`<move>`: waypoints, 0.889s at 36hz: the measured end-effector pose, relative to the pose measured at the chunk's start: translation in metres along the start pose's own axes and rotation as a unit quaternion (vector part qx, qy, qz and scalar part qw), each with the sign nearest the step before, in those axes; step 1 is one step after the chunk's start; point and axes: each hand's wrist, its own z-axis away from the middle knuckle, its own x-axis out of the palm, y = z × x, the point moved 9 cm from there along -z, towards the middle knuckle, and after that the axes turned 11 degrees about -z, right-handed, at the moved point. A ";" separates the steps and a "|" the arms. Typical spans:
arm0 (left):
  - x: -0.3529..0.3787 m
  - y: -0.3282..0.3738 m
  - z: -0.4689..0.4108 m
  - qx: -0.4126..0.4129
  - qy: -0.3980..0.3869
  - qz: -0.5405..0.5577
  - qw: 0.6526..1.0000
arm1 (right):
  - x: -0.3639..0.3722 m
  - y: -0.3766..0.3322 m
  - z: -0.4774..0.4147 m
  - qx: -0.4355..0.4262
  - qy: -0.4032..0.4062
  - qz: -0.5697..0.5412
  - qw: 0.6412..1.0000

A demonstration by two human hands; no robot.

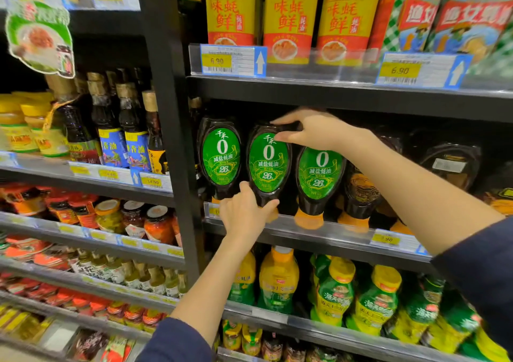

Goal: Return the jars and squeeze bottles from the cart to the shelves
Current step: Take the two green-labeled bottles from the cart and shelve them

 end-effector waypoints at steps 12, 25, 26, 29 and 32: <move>0.007 -0.003 -0.007 0.039 0.007 0.066 0.997 | 0.001 0.000 -0.004 0.011 0.003 0.002 1.000; 0.001 0.000 -0.002 0.017 0.010 0.044 0.999 | 0.003 0.003 -0.004 0.016 0.000 -0.010 1.000; 0.002 0.001 -0.002 0.021 0.007 0.037 0.999 | 0.003 0.003 -0.004 0.015 0.000 -0.008 1.000; 0.001 0.002 -0.003 0.033 -0.004 0.028 0.999 | 0.003 0.002 -0.003 0.014 -0.004 0.003 1.000; 0.003 0.000 -0.002 0.052 -0.024 0.046 0.997 | 0.003 -0.001 0.001 0.014 -0.013 0.030 0.999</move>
